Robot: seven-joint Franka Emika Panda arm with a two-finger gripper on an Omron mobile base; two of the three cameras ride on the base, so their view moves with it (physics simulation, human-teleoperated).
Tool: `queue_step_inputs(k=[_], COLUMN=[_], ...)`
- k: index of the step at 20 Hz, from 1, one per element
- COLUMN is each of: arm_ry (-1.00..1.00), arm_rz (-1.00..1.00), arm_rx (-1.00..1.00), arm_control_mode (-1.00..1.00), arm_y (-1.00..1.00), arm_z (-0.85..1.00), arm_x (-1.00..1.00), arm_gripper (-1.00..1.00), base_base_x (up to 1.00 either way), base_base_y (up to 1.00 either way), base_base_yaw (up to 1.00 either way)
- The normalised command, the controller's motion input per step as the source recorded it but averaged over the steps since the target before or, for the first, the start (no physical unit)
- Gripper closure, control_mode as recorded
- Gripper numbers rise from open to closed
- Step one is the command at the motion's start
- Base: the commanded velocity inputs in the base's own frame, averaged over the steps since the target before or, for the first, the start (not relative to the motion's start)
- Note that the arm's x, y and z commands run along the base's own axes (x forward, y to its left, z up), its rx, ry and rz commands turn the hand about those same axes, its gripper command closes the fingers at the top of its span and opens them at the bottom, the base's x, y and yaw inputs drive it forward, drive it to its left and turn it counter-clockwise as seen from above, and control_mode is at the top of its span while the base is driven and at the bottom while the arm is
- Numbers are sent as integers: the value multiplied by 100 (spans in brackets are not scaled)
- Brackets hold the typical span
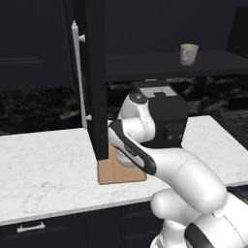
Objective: Pick the kettle from the counter and place it on the tray. Then pick the mug from the cabinet and place it on the tray. Then close the cabinet doors.
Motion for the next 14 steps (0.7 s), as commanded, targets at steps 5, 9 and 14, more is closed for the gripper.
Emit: queue_step_inputs(k=[5,9,14], arm_ry=[-2,-1,0], arm_rz=[-5,-5,-5], arm_rx=[0,0,0], arm_control_mode=[-100,-100,-100], arm_y=[0,0,0], arm_z=[-15,-11,-6], arm_x=[38,41,42], arm_gripper=[100,100,100], base_base_x=[0,0,0], base_base_y=[0,0,0], base_base_yaw=[0,0,0])
